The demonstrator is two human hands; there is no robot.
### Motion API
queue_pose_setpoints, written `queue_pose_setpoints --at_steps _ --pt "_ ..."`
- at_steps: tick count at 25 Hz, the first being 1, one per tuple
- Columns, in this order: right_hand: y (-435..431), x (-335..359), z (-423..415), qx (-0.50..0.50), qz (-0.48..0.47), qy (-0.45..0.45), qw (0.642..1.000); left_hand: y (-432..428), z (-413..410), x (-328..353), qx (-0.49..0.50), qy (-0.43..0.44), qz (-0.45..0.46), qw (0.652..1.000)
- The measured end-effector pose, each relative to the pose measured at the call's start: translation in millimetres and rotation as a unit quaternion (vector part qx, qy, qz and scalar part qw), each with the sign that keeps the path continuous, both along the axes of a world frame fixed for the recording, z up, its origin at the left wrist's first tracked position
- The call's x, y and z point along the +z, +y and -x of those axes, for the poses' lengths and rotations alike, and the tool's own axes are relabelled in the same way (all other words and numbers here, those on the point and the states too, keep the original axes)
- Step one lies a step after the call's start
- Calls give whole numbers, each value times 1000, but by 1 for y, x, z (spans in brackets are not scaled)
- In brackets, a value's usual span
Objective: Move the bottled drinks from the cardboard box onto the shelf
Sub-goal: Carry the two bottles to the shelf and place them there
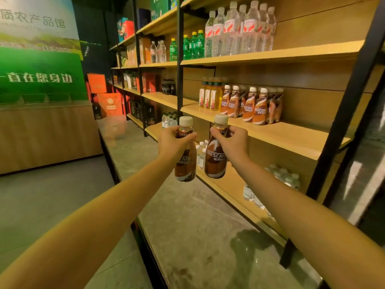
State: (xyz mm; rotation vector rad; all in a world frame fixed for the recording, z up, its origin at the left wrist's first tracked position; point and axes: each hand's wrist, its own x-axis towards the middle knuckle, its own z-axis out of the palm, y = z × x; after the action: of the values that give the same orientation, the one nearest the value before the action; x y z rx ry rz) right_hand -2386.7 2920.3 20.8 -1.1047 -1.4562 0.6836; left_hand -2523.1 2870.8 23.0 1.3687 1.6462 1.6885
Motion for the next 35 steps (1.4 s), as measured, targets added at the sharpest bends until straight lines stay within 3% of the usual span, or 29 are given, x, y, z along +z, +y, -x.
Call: queue_pose_setpoints --at_steps 7,15,21,27,35 --pt "94 1 33 -173 -15 7 985 143 43 4 -158 49 -19 986" --pt "129 19 -29 -338 -18 -32 940 235 -27 23 -329 34 -47 943" --pt "160 39 -101 -405 -41 -41 912 271 -96 44 -357 -10 -58 932" --pt "206 52 -135 -414 -43 -25 909 321 -156 55 -363 -40 -24 931" --pt "249 51 -161 -455 -31 -14 890 376 -202 50 -400 -31 -34 916"
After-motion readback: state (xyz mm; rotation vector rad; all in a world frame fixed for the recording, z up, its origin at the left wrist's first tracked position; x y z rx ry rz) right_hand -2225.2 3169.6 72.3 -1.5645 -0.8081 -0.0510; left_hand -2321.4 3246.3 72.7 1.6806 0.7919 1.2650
